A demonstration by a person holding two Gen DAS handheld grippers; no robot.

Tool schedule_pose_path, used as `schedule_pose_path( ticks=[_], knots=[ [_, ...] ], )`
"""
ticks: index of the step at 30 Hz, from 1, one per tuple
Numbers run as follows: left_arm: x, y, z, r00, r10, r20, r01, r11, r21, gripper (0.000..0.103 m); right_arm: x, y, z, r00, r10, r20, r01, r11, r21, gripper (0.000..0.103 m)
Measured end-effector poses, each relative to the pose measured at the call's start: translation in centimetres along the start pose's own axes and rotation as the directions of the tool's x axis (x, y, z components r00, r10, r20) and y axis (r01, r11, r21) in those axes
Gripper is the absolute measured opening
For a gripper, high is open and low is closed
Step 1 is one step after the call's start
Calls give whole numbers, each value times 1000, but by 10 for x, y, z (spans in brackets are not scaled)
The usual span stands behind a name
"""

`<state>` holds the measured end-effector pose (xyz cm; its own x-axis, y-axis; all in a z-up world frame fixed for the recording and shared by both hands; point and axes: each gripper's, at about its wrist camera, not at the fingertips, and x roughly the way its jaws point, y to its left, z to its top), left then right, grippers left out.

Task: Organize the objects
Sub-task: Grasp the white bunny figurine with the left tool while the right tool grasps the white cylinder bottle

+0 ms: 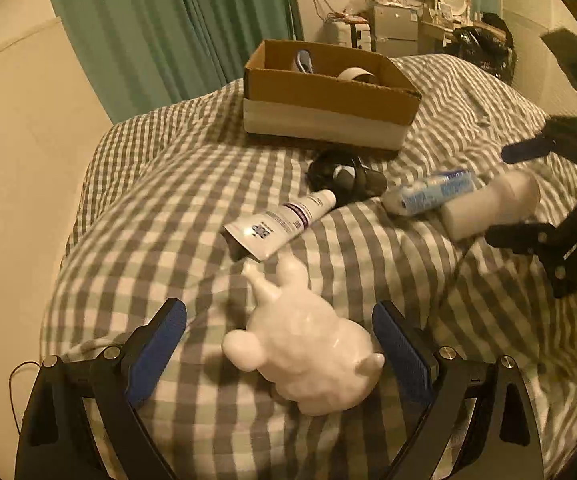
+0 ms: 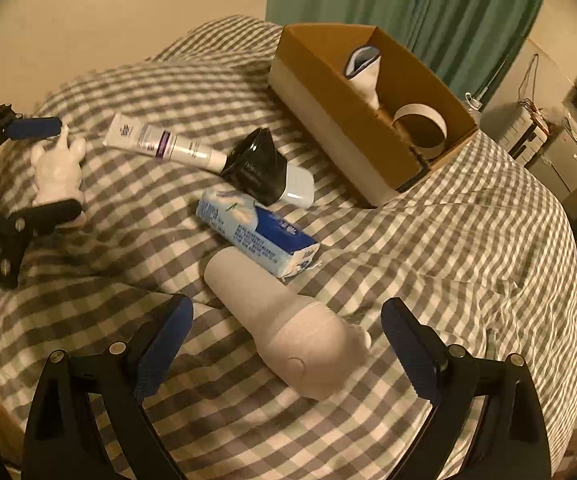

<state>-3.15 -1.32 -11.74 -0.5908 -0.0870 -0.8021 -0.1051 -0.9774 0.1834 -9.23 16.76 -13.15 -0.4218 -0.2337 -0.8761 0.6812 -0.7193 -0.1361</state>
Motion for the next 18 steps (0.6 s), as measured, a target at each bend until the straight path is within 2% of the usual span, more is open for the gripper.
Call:
schedule_pose_path(
  ticks=[5,9,11,13,14,16,18],
  knots=[
    [5,-9,-4,1000,17,14,-17,999,35,97,11,8,0,999,-18,-27,17,999,-45,82],
    [11,-12,-7,1000,20,23,-22,998,53,96,17,14,-5,996,-75,-43,71,993,-95,72],
    [12,-12,-7,999,18,27,-19,999,50,93,17,14,-7,996,-81,-44,76,992,-105,71],
    [11,-11,-7,999,22,35,-24,998,52,79,16,11,-8,996,-84,-42,79,992,-94,68],
    [10,-11,-6,999,14,40,-16,998,54,75,15,9,-7,996,-83,-38,80,994,-79,63],
    [8,-10,-6,999,-1,44,-1,998,56,75,8,4,-5,998,-67,-12,67,997,-34,53],
    [7,-11,-6,999,-4,44,1,998,64,75,1,1,-4,999,-44,4,44,999,-5,50]
  ],
)
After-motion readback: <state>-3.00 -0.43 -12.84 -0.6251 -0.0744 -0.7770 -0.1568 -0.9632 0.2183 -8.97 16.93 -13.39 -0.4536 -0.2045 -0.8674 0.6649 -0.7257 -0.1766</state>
